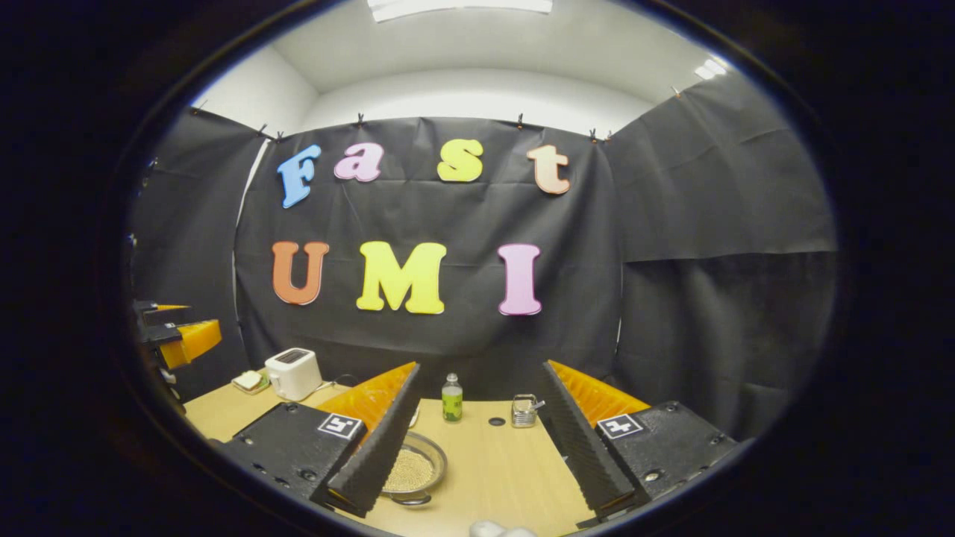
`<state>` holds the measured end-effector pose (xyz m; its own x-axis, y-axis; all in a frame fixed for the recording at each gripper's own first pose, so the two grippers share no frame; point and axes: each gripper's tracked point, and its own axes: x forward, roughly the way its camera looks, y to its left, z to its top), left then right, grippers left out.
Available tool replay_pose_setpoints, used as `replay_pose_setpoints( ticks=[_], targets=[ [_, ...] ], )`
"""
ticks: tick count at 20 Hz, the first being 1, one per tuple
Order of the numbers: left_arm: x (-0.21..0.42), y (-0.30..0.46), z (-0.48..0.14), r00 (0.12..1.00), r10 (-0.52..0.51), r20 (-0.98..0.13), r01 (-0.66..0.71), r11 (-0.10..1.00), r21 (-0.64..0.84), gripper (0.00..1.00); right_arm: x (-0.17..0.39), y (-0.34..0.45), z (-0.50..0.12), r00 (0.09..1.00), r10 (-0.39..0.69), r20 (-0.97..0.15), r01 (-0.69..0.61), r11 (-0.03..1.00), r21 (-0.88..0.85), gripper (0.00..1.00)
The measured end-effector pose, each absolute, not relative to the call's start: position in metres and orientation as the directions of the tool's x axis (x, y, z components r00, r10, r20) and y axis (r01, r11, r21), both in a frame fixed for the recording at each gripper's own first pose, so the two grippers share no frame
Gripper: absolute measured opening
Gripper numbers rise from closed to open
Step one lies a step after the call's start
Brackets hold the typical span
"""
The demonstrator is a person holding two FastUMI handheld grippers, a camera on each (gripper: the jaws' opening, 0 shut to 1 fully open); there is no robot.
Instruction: First push the handle of the pot to place it horizontally, then grasp the pot with both hands and set it on the induction cooktop.
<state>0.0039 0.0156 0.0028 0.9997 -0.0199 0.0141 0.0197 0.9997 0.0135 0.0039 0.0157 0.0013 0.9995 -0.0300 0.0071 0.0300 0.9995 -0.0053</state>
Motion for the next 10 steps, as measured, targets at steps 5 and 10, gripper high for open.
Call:
replay_pose_setpoints(
  ticks=[5,10],
  targets=[
    [-0.002,0.021,0.0,1.0,-0.02,0.014,0.02,1.0,0.01,0.96,0.006,0.039,0.0,1.0,0.012,-0.007,-0.012,1.0,-0.007,0.99],
    [-0.004,0.022,-0.002,1.0,-0.025,0.015,0.025,1.0,0.013,1.0,0.008,0.062,-0.009,0.993,0.097,-0.06,-0.096,0.995,0.016,0.36]
  ],
)
